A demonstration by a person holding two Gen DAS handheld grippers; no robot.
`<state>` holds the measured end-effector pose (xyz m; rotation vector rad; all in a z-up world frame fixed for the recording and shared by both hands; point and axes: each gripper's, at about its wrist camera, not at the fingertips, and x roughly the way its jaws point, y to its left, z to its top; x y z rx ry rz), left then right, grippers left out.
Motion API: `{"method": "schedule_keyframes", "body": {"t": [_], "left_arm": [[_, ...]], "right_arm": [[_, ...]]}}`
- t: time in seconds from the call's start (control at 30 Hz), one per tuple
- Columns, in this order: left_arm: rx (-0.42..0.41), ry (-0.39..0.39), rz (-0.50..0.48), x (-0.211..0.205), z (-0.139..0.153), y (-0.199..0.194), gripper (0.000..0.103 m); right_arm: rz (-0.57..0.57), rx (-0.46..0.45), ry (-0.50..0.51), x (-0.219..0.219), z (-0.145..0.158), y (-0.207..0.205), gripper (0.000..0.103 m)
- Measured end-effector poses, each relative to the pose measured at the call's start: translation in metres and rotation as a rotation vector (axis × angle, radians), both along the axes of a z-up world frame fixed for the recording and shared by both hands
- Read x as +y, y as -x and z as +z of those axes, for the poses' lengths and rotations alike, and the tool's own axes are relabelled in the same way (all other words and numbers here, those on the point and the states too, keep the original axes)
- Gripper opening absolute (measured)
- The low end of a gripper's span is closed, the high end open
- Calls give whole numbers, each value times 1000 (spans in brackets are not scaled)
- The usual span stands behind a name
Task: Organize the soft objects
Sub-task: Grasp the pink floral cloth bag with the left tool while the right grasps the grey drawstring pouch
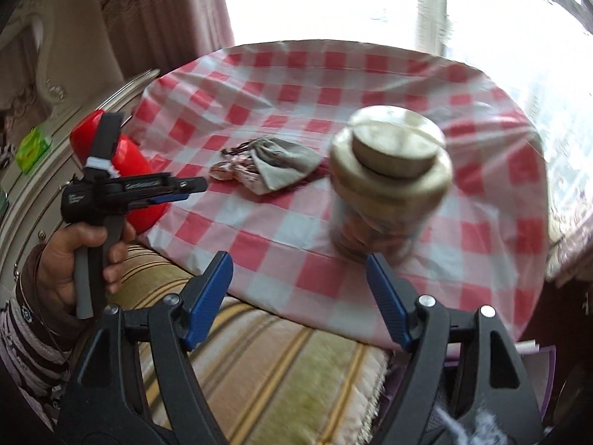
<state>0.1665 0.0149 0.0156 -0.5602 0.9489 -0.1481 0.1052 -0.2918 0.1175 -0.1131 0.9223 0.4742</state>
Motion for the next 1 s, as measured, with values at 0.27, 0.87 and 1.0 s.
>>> {"method": "schedule_keyframes", "body": {"t": [0.27, 0.87, 1.0], "left_arm": [[48, 41, 115, 22, -28, -60, 59], [27, -46, 97, 28, -52, -85, 25], [4, -67, 140, 38, -47, -66, 25]], "right_arm": [[115, 14, 35, 62, -12, -34, 78], [129, 56, 106, 146, -56, -141, 79], [112, 65, 131, 162, -73, -170, 79]]}}
